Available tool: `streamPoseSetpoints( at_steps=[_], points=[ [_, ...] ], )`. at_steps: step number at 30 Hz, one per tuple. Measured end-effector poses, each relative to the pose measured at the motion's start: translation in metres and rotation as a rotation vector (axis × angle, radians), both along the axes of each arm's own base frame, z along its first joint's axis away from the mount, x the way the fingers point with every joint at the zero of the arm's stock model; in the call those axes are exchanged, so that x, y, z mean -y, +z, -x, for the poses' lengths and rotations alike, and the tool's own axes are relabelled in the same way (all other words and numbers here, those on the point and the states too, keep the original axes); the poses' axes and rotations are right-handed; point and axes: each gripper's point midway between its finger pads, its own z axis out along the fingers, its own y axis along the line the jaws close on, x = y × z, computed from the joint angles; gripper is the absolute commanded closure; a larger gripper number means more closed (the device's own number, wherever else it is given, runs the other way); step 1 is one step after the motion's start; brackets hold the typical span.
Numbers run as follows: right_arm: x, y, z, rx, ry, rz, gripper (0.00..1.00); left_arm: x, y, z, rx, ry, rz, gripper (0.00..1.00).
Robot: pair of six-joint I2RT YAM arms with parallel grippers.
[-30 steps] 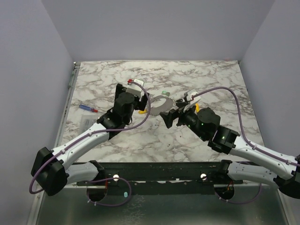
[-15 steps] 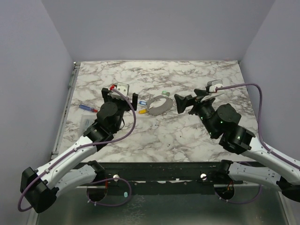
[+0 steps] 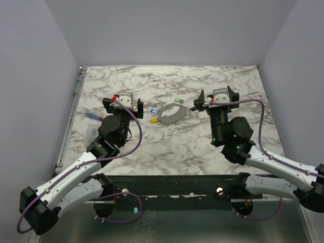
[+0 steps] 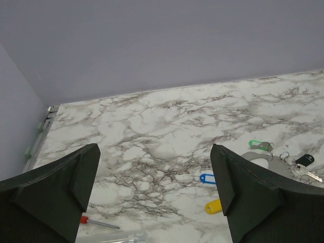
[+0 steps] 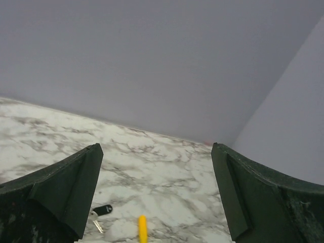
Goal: Put the keys on the keyring
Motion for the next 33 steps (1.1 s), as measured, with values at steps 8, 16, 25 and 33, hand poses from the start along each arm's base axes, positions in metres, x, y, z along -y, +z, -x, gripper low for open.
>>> streamPoseSetpoints(
  at_steps=[8, 16, 25, 33],
  points=[
    [0.004, -0.028, -0.005, 0.001, -0.080, 0.140, 0.00, -0.001, 0.000, 0.000, 0.001, 0.003, -0.004, 0.02],
    [0.008, -0.018, 0.000, 0.025, -0.048, -0.003, 0.00, -0.001, -0.001, 0.000, 0.001, 0.004, -0.014, 0.02],
    [0.013, -0.008, 0.011, 0.055, 0.029, -0.124, 0.00, -0.001, -0.004, -0.001, -0.003, 0.004, -0.021, 0.02],
    [-0.002, -0.017, 0.010, 0.032, 0.097, -0.103, 0.00, 0.000, -0.005, -0.001, -0.006, 0.004, -0.024, 0.02]
  ],
)
